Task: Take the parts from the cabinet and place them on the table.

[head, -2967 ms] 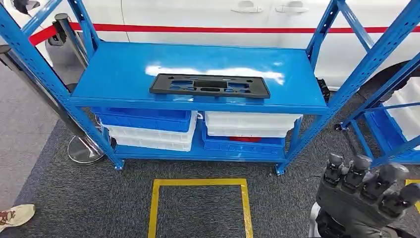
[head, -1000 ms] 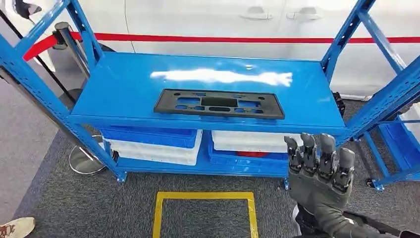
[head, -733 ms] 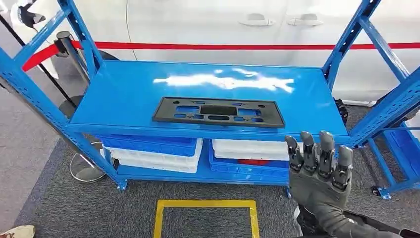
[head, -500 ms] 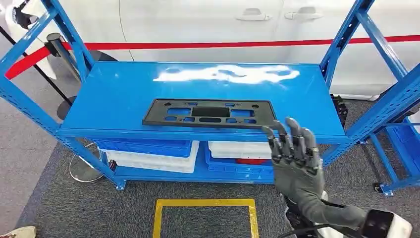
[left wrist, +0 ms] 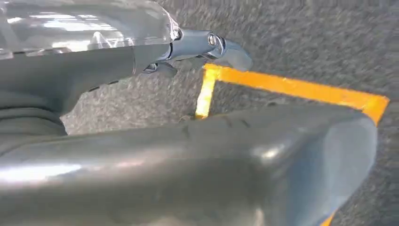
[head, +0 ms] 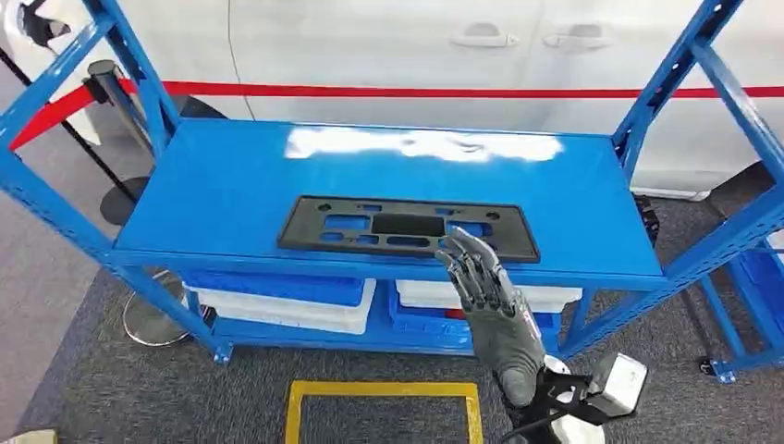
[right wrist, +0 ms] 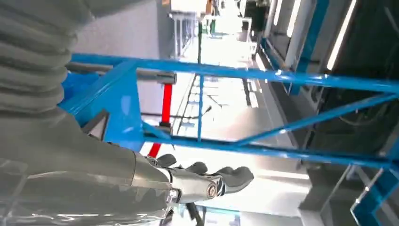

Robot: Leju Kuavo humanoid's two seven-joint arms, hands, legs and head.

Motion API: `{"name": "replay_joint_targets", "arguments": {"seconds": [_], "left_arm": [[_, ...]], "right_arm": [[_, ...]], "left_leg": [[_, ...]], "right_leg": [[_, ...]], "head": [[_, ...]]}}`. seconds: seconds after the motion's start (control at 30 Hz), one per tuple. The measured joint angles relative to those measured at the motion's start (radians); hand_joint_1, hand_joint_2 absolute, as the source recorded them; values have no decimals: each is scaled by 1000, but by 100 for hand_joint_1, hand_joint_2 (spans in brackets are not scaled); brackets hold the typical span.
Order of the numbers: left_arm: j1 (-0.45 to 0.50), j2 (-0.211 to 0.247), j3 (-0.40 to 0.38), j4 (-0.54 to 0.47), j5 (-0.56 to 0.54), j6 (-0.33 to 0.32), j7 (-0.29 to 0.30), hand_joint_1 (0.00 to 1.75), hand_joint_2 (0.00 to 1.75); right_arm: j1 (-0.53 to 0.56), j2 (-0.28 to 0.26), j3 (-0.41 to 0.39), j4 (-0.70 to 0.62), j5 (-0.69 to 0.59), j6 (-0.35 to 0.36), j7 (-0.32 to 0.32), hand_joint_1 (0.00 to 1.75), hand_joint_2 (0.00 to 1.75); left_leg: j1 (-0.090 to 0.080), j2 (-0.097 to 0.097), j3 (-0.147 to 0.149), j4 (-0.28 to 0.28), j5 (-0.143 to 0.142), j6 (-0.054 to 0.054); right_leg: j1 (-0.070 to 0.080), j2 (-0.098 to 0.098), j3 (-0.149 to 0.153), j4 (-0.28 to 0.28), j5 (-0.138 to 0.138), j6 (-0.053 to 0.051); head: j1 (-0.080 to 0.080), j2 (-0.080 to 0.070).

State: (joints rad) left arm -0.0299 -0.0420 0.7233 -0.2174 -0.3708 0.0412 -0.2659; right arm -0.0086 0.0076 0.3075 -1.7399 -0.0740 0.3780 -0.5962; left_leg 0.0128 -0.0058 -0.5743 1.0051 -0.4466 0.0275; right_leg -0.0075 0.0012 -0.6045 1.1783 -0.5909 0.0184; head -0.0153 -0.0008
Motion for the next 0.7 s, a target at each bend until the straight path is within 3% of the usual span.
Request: {"name": "replay_joint_targets", "arguments": {"seconds": [0.03, 0.07, 0.1, 0.13, 0.2, 0.27, 0.37, 0.4, 0.43, 0.47, 0.53, 0.57, 0.6, 0.63, 0.7], "left_arm": [[0, 0, 1, 0, -2, 0, 0, 0, 0], [0, 0, 2, 0, -3, -1, -1, 0, 0], [1, 0, 4, 0, -5, -2, -2, 0, 0], [1, 0, 5, 0, -6, -3, -3, 0, 0], [2, -1, 6, 0, -7, -6, -3, 0, 0], [0, -1, 6, 0, -7, -6, -5, 0, 0], [-2, -1, 6, 0, -7, -6, -5, 0, 0], [-4, 0, 6, 0, -8, -6, -5, 0, 0], [-4, 2, 6, 0, -8, -6, -5, 0, 0], [-4, 1, 7, 0, -10, -6, -4, 0, 0], [-3, 0, 7, 0, -20, -8, -3, 0, 0], [-1, 0, 7, 0, -23, -9, -3, 0, 0], [1, 0, 8, 0, -28, -9, -4, 0, 0], [3, 0, 8, 0, -29, -10, -6, 0, 0], [2, 0, 10, 0, -33, -12, -8, 0, 0]], "right_arm": [[1, -7, 7, 8, -11, 0, 4, 0, 175], [1, -11, 12, 15, -16, -2, 8, 0, 175], [1, -14, 16, 21, -10, -14, 10, 0, 175], [-1, -17, 19, 26, 16, -39, 10, 0, 175], [-8, -22, 30, 33, 54, -73, 8, 0, 175], [-12, -26, 35, 38, 65, -81, 7, 0, 175], [-13, -27, 41, 42, 67, -88, 3, 0, 175], [-15, -27, 42, 42, 67, -88, 1, 0, 175], [-16, -28, 43, 42, 77, -92, 1, 0, 175], [-19, -29, 48, 43, 97, -105, 5, 0, 175], [-28, -32, 67, 54, 147, -129, 22, 0, 175], [-32, -34, 77, 66, 178, -148, 28, 0, 175], [-39, -35, 92, 87, 218, -174, 32, 0, 175], [-47, -35, 106, 113, 254, -201, 32, 0, 175], [-66, -35, 126, 150, 302, -236, 31, 0, 175]], "left_leg": [[0, 0, 4, 0, -5, 1], [0, -1, 10, 0, -10, 0], [0, -1, 17, 0, -15, -1], [1, -2, 28, 0, -23, -3], [1, -3, 54, 0, -39, -11], [-4, -5, 59, 3, -51, -26], [-1, -3, 61, -8, -56, -41], [-1, -3, 64, -6, -64, -50], [2, 0, 62, 16, -74, -52], [2, 0, 35, 69, -99, -54], [3, 0, -65, 244, -164, -58], [3, 0, -106, 306, -173, -60], [3, 0, -129, 320, -156, -60], [2, 0, -125, 286, -115, -57], [2, 0, -73, 136, -10, -48]], "right_leg": [[-4, 0, -53, 84, -26, 4], [-6, 0, -93, 137, -32, 6], [-8, 0, -108, 141, -10, 8], [-11, -1, -98, 94, 42, 9], [-15, -1, -28, -87, 163, 5], [-4, -1, 2, -150, 155, -3], [1, 5, -2, -148, 143, -19], [-9, 5, 8, -160, 145, -27], [-8, 4, 17, -166, 143, -32], [-7, 1, 22, -167, 139, -40], [-2, -1, 32, -167, 130, -50], [1, -1, 36, -166, 125, -52], [2, 0, 43, -166, 120, -53], [4, 2, 51, -166, 114, -52], [6, 3, 71, -165, 101, -50]], "head": [[0, 0], [0, 0], [0, 0], [0, 0], [0, 0], [0, 0], [-2, 0], [-2, 0], [-2, 0], [-4, 0], [-3, 0], [-4, 0], [-3, 0], [-4, 0], [-4, 0]]}}
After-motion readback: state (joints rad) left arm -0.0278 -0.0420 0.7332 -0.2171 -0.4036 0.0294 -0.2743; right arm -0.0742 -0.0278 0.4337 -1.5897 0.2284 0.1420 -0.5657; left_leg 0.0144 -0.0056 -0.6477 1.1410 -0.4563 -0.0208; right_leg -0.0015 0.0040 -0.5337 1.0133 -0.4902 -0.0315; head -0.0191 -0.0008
